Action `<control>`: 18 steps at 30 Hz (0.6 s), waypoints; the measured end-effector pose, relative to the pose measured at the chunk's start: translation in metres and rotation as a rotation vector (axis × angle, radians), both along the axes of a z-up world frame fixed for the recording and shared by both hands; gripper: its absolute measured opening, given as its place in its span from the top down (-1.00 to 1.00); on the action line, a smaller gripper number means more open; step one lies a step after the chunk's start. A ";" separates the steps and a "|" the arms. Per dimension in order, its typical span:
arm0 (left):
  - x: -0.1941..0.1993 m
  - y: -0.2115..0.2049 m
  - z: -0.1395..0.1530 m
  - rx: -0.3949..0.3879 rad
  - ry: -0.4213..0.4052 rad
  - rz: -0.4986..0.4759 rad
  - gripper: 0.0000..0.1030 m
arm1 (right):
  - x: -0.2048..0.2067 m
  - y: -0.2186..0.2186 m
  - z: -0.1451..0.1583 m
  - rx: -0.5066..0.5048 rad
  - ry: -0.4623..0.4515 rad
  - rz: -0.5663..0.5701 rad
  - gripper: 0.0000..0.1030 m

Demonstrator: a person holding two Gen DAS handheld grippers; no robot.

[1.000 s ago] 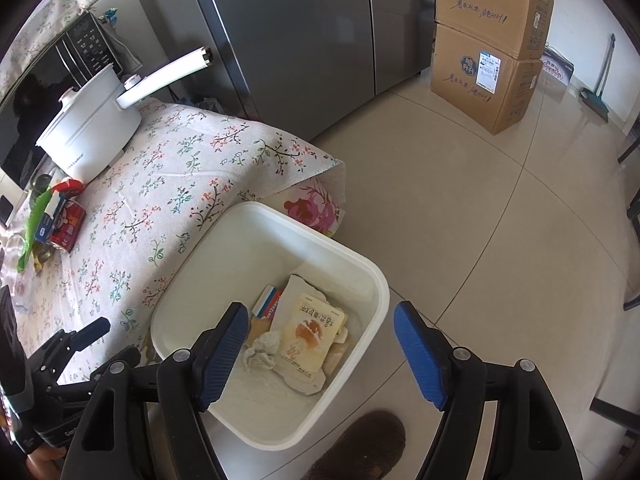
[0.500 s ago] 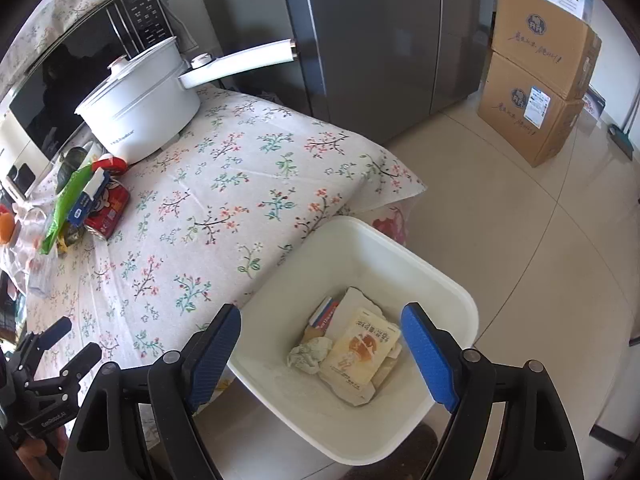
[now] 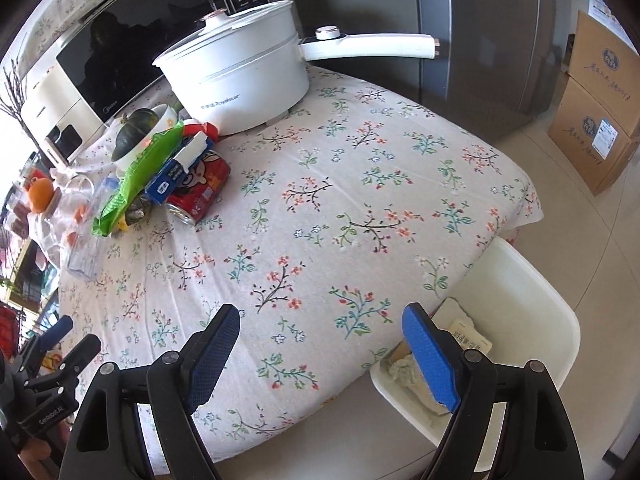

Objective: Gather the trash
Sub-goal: 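Move the left gripper to the green snack bag on the table, then grasp the green snack bag with the left gripper and lift it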

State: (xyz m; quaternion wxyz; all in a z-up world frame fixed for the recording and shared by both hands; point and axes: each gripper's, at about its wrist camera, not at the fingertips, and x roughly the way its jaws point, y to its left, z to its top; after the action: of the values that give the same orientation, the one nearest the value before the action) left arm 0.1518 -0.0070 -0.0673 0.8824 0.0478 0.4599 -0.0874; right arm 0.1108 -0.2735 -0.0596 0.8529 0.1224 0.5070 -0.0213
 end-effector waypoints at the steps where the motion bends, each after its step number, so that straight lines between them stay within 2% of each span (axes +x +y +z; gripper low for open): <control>1: 0.005 0.005 -0.001 0.020 -0.002 0.004 -0.75 | 0.002 0.004 0.000 -0.001 0.003 0.008 -0.65; 4: 0.022 0.014 -0.007 0.085 -0.026 0.005 -0.75 | 0.011 0.011 -0.003 -0.004 0.005 0.019 -0.65; 9: 0.054 0.001 -0.021 0.274 -0.127 -0.046 -0.75 | 0.025 0.009 -0.008 -0.028 0.019 0.014 -0.65; 12: 0.071 -0.010 -0.032 0.360 -0.181 -0.102 -0.74 | 0.031 0.007 -0.011 -0.045 0.028 0.014 -0.65; 15: 0.085 -0.021 -0.042 0.452 -0.225 -0.176 -0.59 | 0.036 0.003 -0.013 -0.036 0.034 0.010 -0.65; 17: 0.094 -0.026 -0.046 0.489 -0.222 -0.203 -0.22 | 0.038 0.002 -0.013 -0.031 0.036 0.019 -0.65; 18: 0.097 -0.026 -0.046 0.494 -0.219 -0.208 -0.10 | 0.039 0.002 -0.013 -0.036 0.035 0.022 -0.65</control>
State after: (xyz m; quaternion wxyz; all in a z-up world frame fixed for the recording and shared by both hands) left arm 0.2492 -0.0333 -0.1130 0.8748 0.3173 0.3617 -0.0569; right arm 0.1500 -0.2715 -0.0721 0.8462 0.1010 0.5226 -0.0230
